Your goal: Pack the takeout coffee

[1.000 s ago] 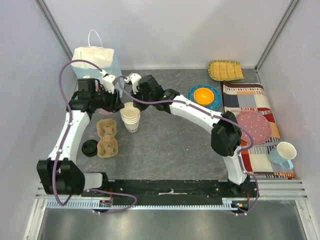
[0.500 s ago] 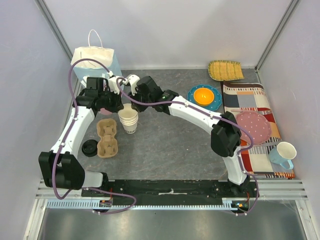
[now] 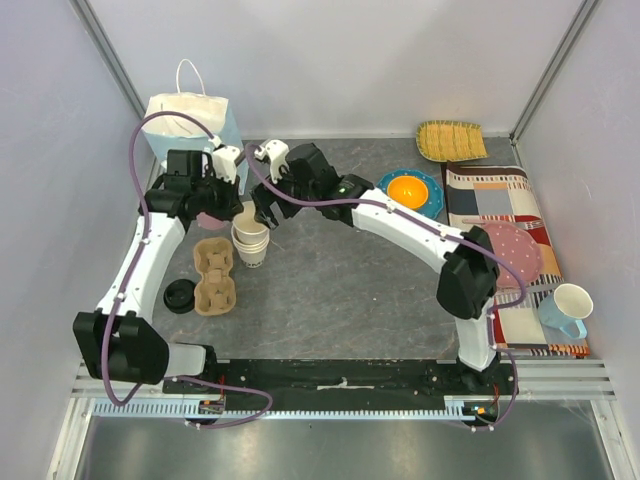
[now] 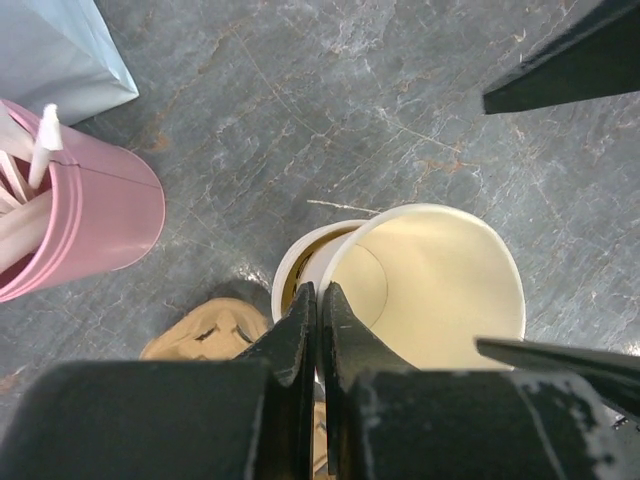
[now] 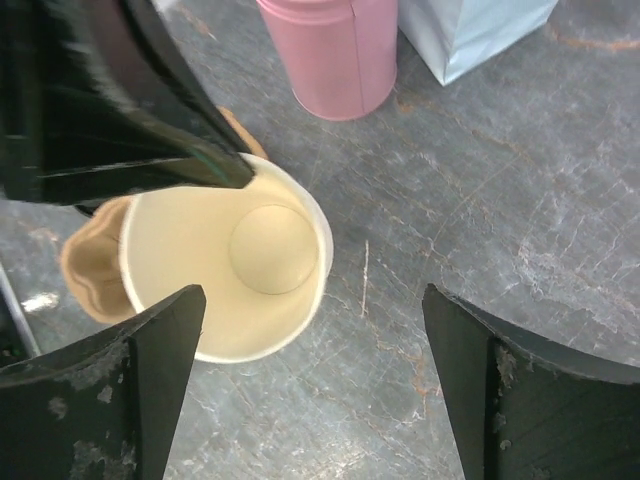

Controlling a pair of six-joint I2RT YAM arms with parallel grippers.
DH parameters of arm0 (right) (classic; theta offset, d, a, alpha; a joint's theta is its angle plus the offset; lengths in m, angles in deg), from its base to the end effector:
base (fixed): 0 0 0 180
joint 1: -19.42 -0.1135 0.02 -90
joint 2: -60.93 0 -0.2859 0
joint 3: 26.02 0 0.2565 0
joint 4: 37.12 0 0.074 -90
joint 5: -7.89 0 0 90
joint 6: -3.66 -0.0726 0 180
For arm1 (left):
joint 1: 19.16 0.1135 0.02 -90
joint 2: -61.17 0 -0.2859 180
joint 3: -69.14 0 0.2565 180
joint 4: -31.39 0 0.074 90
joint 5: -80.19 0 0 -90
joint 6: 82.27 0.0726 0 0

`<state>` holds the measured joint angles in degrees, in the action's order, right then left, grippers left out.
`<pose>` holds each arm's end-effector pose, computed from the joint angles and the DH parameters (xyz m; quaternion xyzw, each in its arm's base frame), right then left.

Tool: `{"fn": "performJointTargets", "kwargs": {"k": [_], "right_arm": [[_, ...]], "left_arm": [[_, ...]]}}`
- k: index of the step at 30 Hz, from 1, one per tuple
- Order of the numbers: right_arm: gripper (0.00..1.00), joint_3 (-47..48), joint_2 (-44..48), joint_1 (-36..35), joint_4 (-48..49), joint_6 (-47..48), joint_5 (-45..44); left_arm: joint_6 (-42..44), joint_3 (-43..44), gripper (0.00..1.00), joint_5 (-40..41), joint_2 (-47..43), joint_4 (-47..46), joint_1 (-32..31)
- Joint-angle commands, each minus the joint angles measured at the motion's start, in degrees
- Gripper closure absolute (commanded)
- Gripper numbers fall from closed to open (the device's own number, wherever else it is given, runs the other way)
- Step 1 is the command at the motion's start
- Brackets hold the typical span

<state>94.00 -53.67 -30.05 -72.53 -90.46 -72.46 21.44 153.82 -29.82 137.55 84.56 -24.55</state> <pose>0.3290 0.4035 0.3249 -0.3715 0.7800 0.2897 0.4120 0.3036 -0.0536 0.3281 0.2166 0.8857 -0.1326 0.3885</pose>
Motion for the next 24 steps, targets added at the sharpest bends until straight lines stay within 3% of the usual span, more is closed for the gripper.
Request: {"fn": "performJointTargets", "kwargs": {"k": [1, 13, 17, 24], "right_arm": [[0.02, -0.76, 6.85, -0.1, 4.57, -0.62, 1.95], [0.07, -2.08, 13.34, 0.34, 11.16, -5.46, -4.73], [0.07, -5.33, 18.53, 2.35, 12.31, -7.47, -6.13], [0.03, -17.89, 34.52, 10.27, 12.58, -9.24, -7.97]], "left_arm": [[-0.97, 4.16, 0.98, -0.73, -2.28, 0.35, 0.11], [-1.76, 19.88, 0.98, 0.67, -6.06, 2.64, 0.03], [-4.22, 22.45, 0.98, -4.49, -5.89, 3.87, -0.41], [-3.08, 17.97, 0.98, -2.05, -1.07, 4.57, -11.9]]}}
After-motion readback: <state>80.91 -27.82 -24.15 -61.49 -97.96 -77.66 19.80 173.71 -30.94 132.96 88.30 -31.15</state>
